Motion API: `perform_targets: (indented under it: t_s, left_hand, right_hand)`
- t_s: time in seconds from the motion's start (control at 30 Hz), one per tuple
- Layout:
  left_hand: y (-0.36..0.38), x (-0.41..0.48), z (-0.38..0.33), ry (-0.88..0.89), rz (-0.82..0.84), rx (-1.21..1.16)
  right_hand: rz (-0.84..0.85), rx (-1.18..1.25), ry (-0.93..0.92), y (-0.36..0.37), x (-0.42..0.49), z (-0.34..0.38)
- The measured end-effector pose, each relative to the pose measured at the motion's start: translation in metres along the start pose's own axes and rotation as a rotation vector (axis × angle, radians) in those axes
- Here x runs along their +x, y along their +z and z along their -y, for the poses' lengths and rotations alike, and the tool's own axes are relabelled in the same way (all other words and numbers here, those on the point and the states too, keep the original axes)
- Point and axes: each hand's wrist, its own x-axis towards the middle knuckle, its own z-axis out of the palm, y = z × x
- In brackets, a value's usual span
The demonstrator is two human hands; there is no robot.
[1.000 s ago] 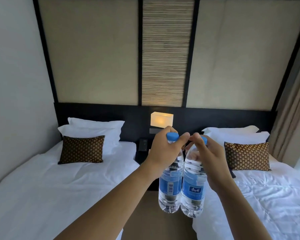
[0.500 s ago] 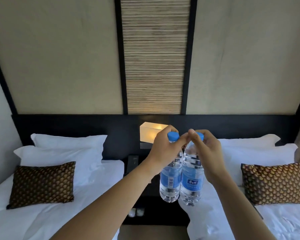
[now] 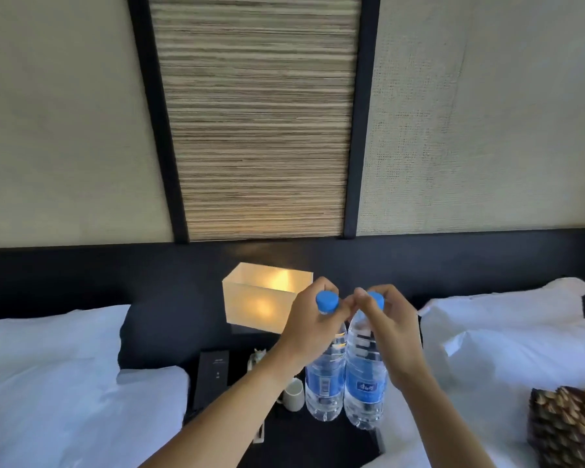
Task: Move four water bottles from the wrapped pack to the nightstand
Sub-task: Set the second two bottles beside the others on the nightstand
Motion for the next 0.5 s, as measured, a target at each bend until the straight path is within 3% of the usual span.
perform_targets:
  t_s: [0.2,0.5]
  left_hand:
    - [0.045,0.078,0.164,-0.044,-0.013,0.028]
    - [0.113,0.104,0.462,0.036,-0.074,0.052]
  right_hand:
    - [0.042,0.011,0.027,0.017,0.085,-0.171]
    - [0.046,0.063,-0.076,0.053,0.121,-0.487]
